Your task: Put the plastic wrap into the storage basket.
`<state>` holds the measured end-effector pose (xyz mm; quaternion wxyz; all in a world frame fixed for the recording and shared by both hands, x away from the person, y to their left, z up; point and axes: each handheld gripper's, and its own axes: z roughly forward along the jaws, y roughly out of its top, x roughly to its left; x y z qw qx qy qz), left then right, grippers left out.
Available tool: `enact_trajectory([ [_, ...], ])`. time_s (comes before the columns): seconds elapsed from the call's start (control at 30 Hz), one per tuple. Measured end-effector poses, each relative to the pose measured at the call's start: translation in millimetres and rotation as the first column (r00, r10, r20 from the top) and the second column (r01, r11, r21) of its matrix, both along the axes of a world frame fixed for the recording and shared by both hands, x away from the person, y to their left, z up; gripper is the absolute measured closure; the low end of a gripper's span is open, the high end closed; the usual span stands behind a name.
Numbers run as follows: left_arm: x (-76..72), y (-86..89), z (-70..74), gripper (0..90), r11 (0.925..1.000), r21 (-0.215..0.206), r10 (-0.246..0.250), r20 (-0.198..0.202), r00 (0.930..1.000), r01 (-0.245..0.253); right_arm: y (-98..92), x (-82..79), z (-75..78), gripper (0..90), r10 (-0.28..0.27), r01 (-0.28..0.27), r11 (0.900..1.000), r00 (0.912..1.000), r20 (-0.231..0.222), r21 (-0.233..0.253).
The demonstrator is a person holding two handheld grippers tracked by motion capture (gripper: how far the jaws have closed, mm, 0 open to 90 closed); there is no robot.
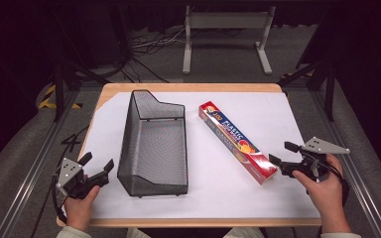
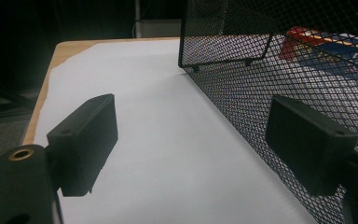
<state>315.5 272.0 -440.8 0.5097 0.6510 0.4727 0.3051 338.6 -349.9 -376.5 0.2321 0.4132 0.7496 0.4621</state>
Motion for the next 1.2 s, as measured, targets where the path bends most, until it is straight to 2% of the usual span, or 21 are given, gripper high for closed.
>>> enact_trajectory([
  [0.17, 0.1, 0.3, -0.1, 17.9, 1.0, 0.003, 0.002, 0.0, 1.0, -0.002, 8.5, 7.0, 6.9, 20.4, 0.002, -0.002, 1.0, 0.9999, -0.015, -0.006],
  [0.53, -0.2, -2.8, -0.8, 17.9, 0.9996, 0.026, -0.007, 0.0, 1.0, 0.007, 46.2, 34.2, 25.7, 18.0, 0.081, -0.083, 0.995, 0.9954, -0.053, -0.054],
  [0.73, -0.3, -3.0, -0.9, 17.9, 0.9996, 0.029, -0.002, 0.0, 1.0, 0.002, 55.0, 52.2, 31.2, 17.5, 0.089, -0.092, 0.995, 0.9936, -0.07, -0.038],
  [0.9, 0.0, -3.1, -1.0, 17.9, 0.9995, 0.031, -0.003, 0.001, 1.0, 0.003, 63.2, 65.1, 31.7, 16.2, 0.093, -0.097, 0.995, 0.9911, -0.095, -0.033],
  [0.97, 0.1, -3.3, -1.0, 17.9, 0.9995, 0.03, -0.004, 0.002, 1.0, 0.004, 71.6, 74.9, 31.3, 16.2, 0.098, -0.105, 0.993, 0.9865, -0.132, -0.05],
  [1.2, 0.3, -3.0, -1.1, 17.9, 0.9995, 0.031, -0.005, 0.003, 1.0, 0.005, 89.5, 90.9, 29.2, 16.2, 0.105, -0.12, 0.99, 0.9804, -0.167, -0.08],
])
